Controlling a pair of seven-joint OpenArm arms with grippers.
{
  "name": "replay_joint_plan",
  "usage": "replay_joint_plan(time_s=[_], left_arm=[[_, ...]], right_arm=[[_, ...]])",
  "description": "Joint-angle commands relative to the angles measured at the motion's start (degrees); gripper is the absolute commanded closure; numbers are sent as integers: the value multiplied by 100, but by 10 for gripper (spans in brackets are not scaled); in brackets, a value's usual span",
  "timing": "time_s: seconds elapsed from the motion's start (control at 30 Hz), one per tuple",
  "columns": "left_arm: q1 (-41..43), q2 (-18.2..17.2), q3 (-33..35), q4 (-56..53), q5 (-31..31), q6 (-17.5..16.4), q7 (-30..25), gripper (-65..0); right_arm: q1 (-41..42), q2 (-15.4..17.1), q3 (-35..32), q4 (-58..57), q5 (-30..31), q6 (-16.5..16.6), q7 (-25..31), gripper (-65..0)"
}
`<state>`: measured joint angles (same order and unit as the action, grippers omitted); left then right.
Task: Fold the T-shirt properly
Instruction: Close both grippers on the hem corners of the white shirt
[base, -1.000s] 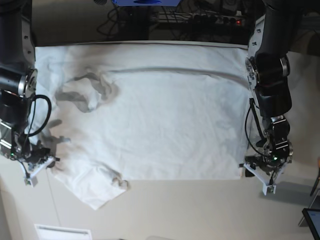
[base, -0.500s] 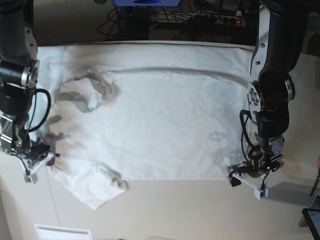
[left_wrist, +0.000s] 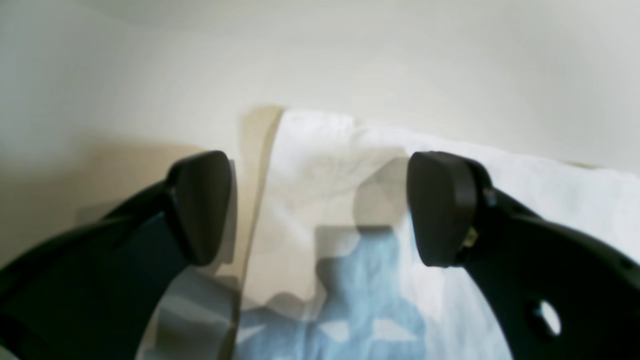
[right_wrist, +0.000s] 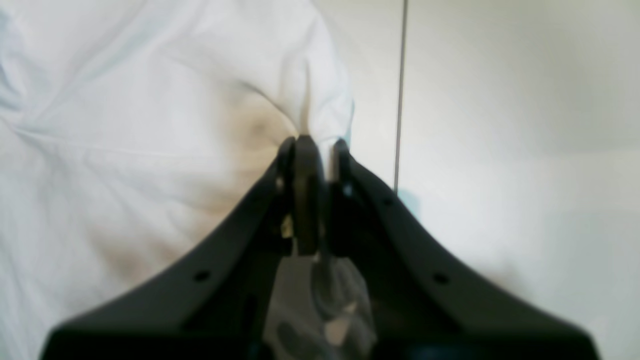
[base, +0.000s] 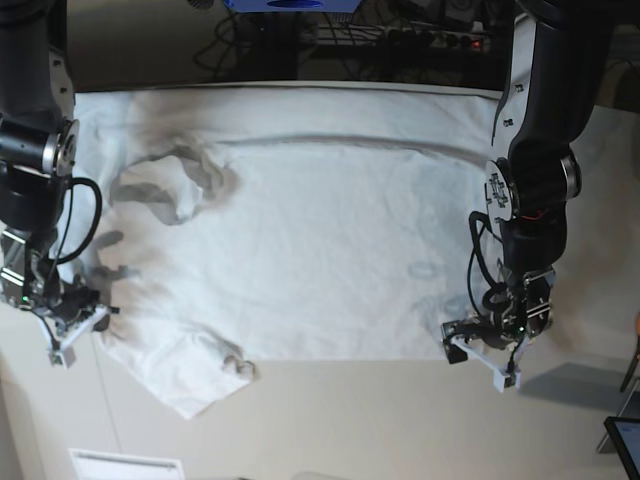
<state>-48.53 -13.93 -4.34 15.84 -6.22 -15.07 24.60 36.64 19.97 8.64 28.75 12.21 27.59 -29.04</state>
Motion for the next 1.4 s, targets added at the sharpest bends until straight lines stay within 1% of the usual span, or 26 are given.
replay_joint_plan(time_s=[0.0, 0.03, 0.17, 0.27, 0.4, 0.67, 0.77, 0.9, 0.97, 1.07, 1.1, 1.23, 1.3, 1.37], left_arm=[[-153, -35, 7, 30, 2, -27, 76, -501], [-153, -26, 7, 30, 2, -27, 76, -459], [-153, 18, 7, 30, 2, -27, 67, -240], [-153, 44, 7, 47, 11, -27, 67, -106], [-65, 35, 7, 38, 11, -27, -170, 0], [-30, 35, 16, 126, 11, -27, -179, 0], [84, 26, 7, 408, 11, -27, -161, 0], [418, 18, 7, 1296, 11, -27, 235, 0], [612, 18, 7, 1805, 11, -27, 445, 0], [823, 9, 7, 2430, 11, -45, 771, 0], [867, 9, 7, 2588, 11, -106, 850, 0], [928, 9, 7, 3027, 11, -607, 1289, 0], [937, 0, 7, 3186, 11, -748, 1500, 0], [1104, -44, 7, 3414, 11, -792, 1597, 0]], right_arm=[[103, 74, 1, 57, -91, -12, -125, -3], [103, 74, 1, 57, -91, -12, -125, -3], [103, 74, -7, 57, -91, -12, -125, -3], [103, 74, -7, 57, -91, -12, -125, -3], [76, 74, -7, 57, -91, -12, -116, -3], [68, 47, 37, 65, -82, -12, -63, -3], [68, -32, 37, 65, -82, -12, 262, -3], [76, -49, 45, 65, -73, -12, 420, -3], [85, -49, 72, 65, 32, -21, 552, -3], [94, -14, 344, 65, 261, -39, 605, -3], [103, -5, 397, 65, 269, -39, 605, -3], [112, 56, 450, 206, 269, -39, 596, -3], [85, 65, 450, 373, 278, -39, 587, -3], [76, 74, 459, 593, 278, -47, 394, -3]])
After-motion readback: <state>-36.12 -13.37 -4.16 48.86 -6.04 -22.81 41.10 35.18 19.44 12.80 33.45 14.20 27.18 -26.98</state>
